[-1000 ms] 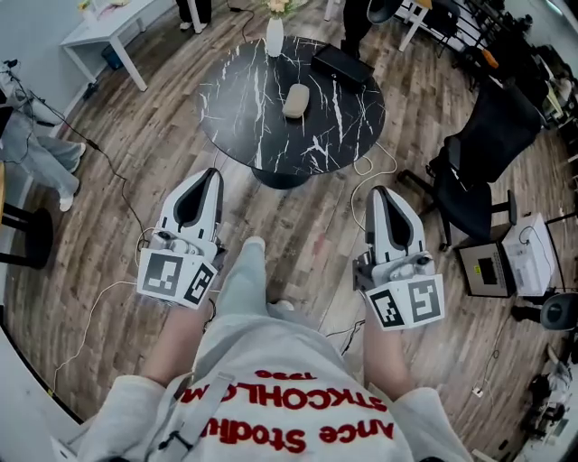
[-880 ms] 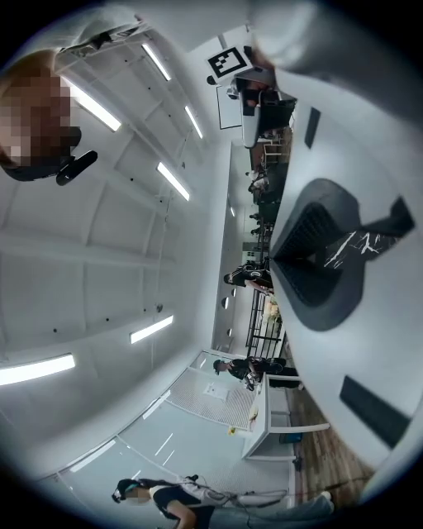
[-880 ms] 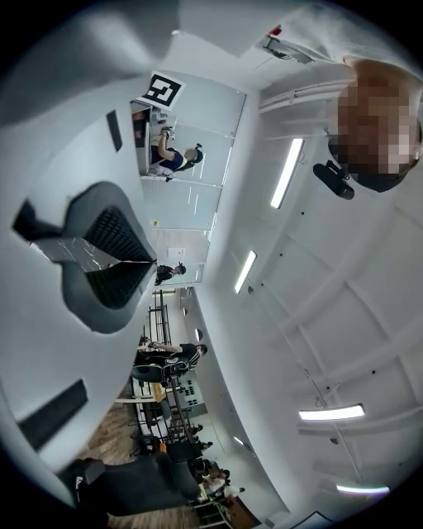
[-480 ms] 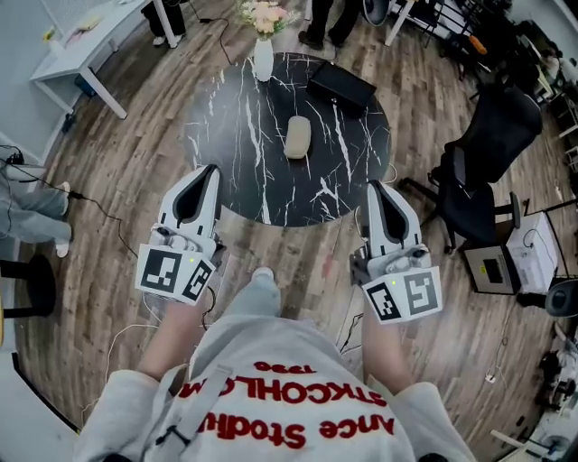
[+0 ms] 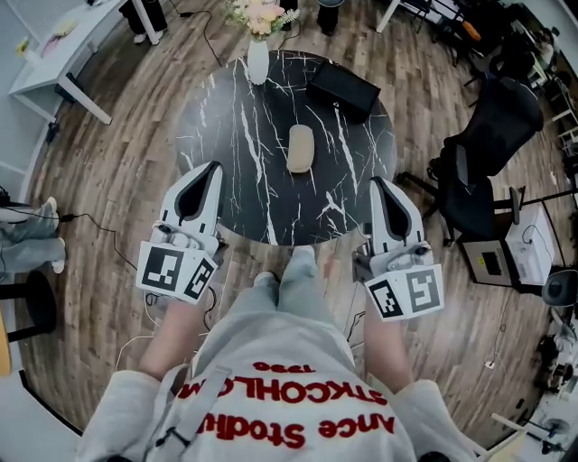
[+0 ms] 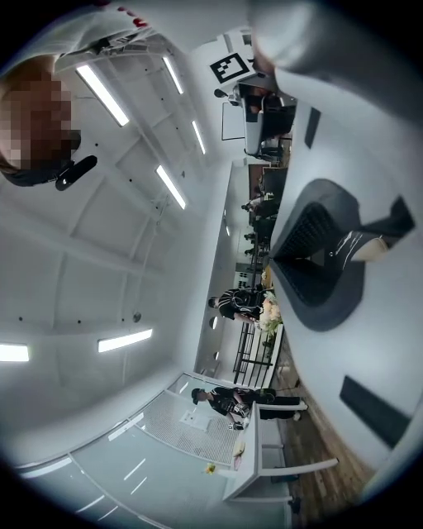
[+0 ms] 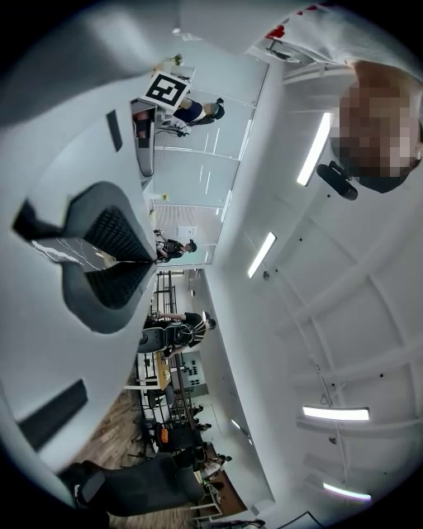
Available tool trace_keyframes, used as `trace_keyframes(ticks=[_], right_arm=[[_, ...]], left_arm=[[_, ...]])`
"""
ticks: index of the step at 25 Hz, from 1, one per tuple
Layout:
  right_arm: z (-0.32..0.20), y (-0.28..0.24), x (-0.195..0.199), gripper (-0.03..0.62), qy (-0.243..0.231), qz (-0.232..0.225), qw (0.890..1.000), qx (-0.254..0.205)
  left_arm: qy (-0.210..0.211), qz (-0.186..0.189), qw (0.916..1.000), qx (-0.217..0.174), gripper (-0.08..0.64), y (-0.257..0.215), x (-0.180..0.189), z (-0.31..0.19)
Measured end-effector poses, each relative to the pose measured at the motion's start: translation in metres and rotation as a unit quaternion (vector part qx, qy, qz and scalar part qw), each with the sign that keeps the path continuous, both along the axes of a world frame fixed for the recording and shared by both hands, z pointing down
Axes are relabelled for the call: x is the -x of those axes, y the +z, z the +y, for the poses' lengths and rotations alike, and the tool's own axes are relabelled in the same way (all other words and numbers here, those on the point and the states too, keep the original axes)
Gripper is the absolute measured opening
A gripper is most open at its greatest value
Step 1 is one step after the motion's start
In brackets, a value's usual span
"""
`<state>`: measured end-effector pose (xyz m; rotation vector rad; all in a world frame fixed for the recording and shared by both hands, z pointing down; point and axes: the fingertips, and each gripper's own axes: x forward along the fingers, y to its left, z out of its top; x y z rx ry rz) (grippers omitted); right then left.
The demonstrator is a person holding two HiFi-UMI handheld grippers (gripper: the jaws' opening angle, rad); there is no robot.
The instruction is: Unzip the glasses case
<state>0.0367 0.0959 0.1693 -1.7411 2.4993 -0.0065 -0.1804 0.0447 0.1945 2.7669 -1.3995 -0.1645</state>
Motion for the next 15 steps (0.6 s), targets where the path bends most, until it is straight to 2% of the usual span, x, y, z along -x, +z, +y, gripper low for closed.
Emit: trace_keyframes(ticks=[8,15], right_arm=[[-0.077,0.014,-0.014,0.017,-0.020,-0.001,1.000,0.001],[-0.168,0.021,-0.049,0.017,-0.056,0.003,0.998,0.007]], left_arm=[[-0.024,-0.009,0.9996,0.010,0.009,0.016,-0.005,-0.056],[-0.060,-0.013,0.9979,0.023,0.009,0.029,-0.033,-0.125]])
